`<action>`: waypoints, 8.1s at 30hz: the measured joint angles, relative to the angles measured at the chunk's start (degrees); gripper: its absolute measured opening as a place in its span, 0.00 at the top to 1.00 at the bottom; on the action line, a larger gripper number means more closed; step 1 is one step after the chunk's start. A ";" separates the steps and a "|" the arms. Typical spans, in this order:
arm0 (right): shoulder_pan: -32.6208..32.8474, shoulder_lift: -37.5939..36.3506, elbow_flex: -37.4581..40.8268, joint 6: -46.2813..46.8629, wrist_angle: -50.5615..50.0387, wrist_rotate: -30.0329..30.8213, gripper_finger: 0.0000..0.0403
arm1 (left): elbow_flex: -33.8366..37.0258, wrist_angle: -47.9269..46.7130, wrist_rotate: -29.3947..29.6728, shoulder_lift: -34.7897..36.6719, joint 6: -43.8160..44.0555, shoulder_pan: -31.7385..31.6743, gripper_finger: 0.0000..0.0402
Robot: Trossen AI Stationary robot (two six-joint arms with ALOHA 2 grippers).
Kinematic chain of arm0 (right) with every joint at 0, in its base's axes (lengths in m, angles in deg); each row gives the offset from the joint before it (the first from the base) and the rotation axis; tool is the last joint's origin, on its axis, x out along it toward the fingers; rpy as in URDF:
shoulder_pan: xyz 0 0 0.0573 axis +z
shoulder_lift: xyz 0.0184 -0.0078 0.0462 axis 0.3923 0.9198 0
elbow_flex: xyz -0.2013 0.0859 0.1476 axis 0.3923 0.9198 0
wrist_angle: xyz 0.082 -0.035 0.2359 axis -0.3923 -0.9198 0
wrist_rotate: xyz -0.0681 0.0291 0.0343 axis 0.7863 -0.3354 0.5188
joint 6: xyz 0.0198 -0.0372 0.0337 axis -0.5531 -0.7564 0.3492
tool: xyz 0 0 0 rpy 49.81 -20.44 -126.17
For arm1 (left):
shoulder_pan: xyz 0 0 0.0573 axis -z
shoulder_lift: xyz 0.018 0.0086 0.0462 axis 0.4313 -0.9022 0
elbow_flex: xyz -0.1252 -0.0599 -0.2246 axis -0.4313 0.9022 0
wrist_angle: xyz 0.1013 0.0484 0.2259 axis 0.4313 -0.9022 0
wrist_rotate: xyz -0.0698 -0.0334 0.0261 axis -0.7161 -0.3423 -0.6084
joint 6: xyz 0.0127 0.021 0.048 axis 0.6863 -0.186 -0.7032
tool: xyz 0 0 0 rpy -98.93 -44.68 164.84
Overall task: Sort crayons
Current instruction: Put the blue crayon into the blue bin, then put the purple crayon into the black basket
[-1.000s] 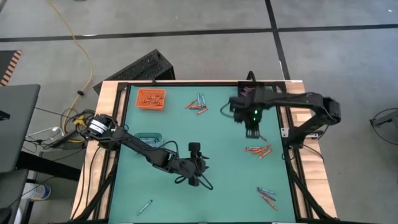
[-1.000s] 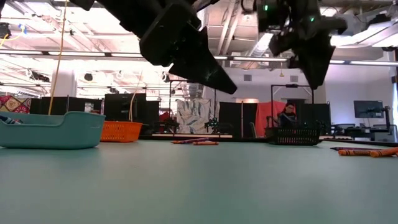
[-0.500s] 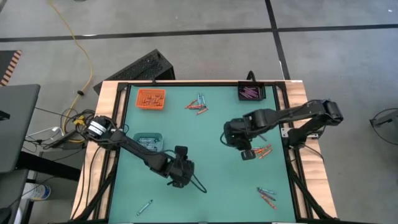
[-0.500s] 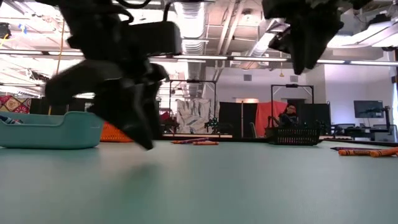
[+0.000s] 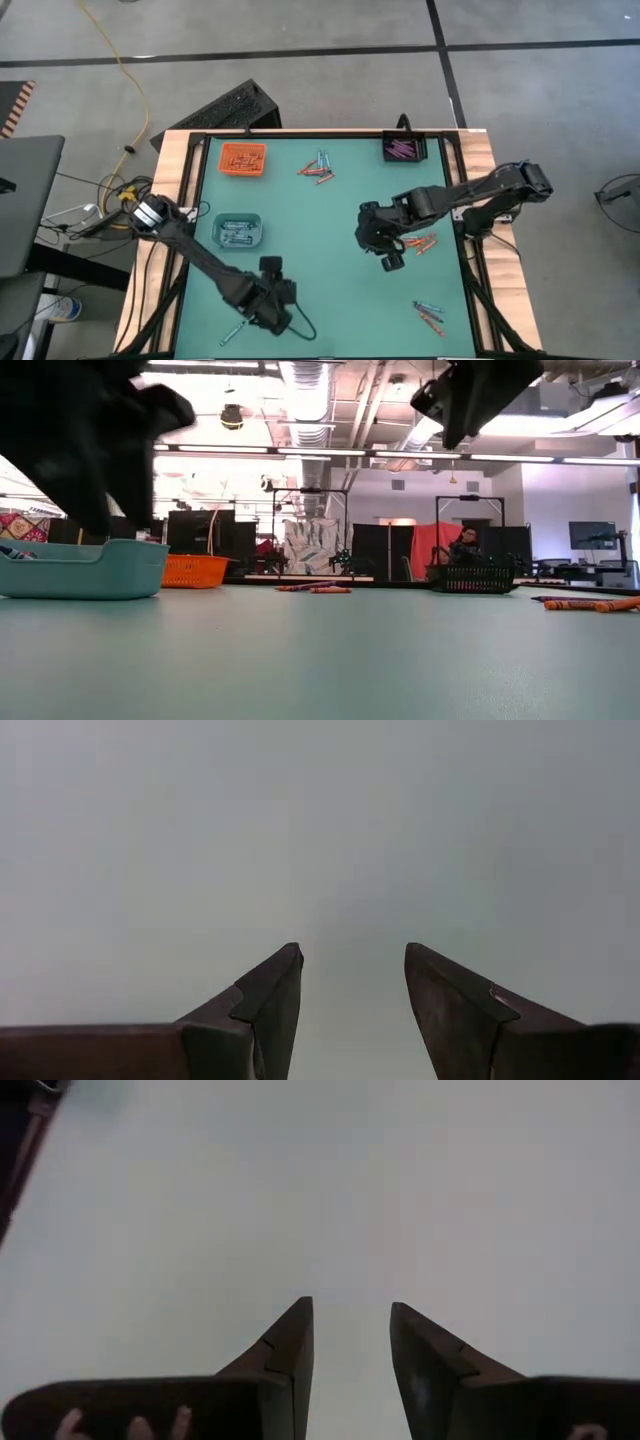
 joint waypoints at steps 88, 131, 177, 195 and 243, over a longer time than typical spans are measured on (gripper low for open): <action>19.72 10.12 0.00 4.02 12.50 0.59 0.68 | -1.20 -8.39 -11.64 -9.90 57.25 20.90 0.99; 25.42 10.12 0.00 4.59 12.37 4.16 0.68 | -15.91 -44.66 19.97 -3.24 -3.19 -11.04 1.00; 23.54 10.10 0.00 13.18 0.77 11.91 0.68 | 38.38 -8.10 3.03 38.66 3.77 -13.26 0.92; 23.36 10.10 0.01 18.22 -7.84 12.87 0.68 | 34.98 -7.61 0.18 38.62 9.19 -12.78 0.75; -25.22 -13.33 30.50 29.36 -10.12 10.54 0.73 | 25.31 75.25 -2.21 3.72 -44.25 -7.55 0.75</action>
